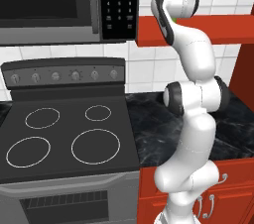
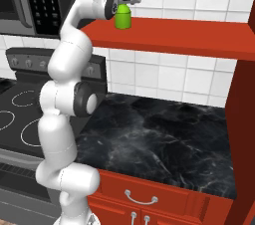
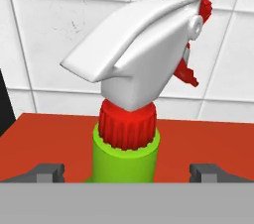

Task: Move the cutting board and knife to the sink. Then move spray from the shelves to the counter.

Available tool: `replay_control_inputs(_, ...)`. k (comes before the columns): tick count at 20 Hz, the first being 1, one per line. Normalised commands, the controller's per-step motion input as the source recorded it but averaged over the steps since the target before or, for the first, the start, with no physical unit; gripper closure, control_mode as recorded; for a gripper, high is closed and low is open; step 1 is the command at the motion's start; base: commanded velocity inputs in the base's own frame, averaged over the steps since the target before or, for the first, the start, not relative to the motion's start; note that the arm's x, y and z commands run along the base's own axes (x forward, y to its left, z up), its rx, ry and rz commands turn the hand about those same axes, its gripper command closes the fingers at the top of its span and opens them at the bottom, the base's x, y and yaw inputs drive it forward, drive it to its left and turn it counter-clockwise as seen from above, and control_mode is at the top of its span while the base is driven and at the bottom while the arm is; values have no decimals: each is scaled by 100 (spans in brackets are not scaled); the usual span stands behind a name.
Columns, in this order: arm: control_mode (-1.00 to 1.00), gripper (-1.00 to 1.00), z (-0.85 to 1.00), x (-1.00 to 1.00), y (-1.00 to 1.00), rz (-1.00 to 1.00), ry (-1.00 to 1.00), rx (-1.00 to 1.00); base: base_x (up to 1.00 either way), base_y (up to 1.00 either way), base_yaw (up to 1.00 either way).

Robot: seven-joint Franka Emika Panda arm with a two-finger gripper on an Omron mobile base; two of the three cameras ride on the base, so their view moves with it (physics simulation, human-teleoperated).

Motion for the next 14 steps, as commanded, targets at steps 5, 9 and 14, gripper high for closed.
replay_control_inputs(5,-100,-100,0,15,0,0,0,0,0,0,0)
replay_control_inputs(9,-100,-100,0,8,0,-1,1,1,0,0,0)
replay_control_inputs(14,-100,100,0,3,0,-1,0,2,0,0,0)
